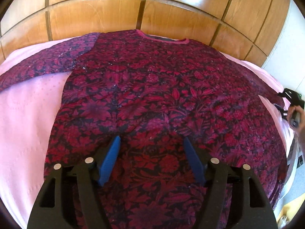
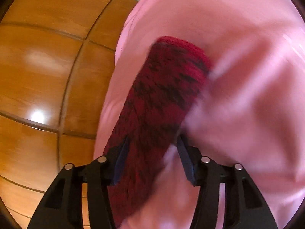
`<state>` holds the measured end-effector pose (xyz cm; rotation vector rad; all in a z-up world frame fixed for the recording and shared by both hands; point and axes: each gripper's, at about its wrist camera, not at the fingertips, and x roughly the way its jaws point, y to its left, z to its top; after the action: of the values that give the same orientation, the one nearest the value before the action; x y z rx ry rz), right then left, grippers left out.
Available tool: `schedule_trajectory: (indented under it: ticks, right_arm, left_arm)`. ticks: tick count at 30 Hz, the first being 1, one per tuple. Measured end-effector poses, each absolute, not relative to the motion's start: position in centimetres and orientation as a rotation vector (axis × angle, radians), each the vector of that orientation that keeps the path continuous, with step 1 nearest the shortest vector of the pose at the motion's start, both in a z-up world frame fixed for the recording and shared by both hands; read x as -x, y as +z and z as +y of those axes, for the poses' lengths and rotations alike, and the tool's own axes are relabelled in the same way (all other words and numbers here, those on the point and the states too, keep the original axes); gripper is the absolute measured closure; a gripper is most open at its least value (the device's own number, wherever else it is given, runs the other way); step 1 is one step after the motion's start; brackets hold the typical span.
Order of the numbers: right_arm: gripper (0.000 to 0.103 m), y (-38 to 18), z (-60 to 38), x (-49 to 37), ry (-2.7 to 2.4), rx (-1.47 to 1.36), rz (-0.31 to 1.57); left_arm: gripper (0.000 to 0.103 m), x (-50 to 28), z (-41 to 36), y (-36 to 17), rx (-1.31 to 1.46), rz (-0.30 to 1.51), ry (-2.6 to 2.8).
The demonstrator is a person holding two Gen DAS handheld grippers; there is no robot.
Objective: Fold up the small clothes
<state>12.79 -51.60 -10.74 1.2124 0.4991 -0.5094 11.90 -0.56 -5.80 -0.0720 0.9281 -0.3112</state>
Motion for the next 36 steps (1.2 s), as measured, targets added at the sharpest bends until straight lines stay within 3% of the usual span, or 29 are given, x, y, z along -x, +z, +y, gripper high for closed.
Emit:
schedule_trajectory:
  ticks: [2, 3, 10, 16, 21, 26, 28, 31, 33, 36]
  right_arm:
    - [0.086, -9.6, -51.5, -14.4, -0.516, -1.128, 0.550]
    - [0.087, -8.7, -51.0, -15.1, -0.516, -1.082, 0.555]
    - [0.089, -1.7, -42.7, -19.1, -0.302, -0.784, 0.512]
    - [0.089, -1.1, -32.7, -24.0, -0.087, -0.611, 0.600]
    - [0.089, -2.6, -22.6, -28.3, 0.070, -0.476, 0.716]
    - [0.089, -5.6, -15.0, -30.7, 0.134, -0.330, 0.833]
    - [0.085, -6.8, -13.2, -31.5, 0.134, -0.275, 0.866]
    - [0.058, -6.6, -11.9, -30.2, 0.163, -0.230, 0.837]
    - [0.025, -6.4, -11.4, -28.2, 0.194, -0.237, 0.816]
    - [0.013, -5.4, -12.4, -24.8, 0.219, -0.256, 0.753]
  left_arm:
    - [0.031, -11.9, -0.8, -5.8, 0.059, 0.924, -0.310]
    - [0.031, -11.7, -0.7, -5.8, 0.056, 0.921, -0.311]
    - [0.030, -11.8, -0.6, -5.9, 0.085, 0.917, -0.323]
    - [0.031, -12.2, 0.5, -5.3, 0.171, 0.940, -0.333]
    - [0.049, -12.8, 2.1, -4.9, 0.274, 0.966, -0.335]
    - [0.057, -13.6, 3.6, -4.6, 0.373, 0.979, -0.342]
    - [0.057, -13.9, 4.0, -4.4, 0.411, 0.983, -0.349]
    - [0.057, -14.6, 4.0, -3.8, 0.457, 0.982, -0.370]
    - [0.057, -15.4, 4.0, -3.4, 0.481, 0.981, -0.375]
    - [0.057, -17.2, 3.6, -2.7, 0.531, 0.977, -0.396]
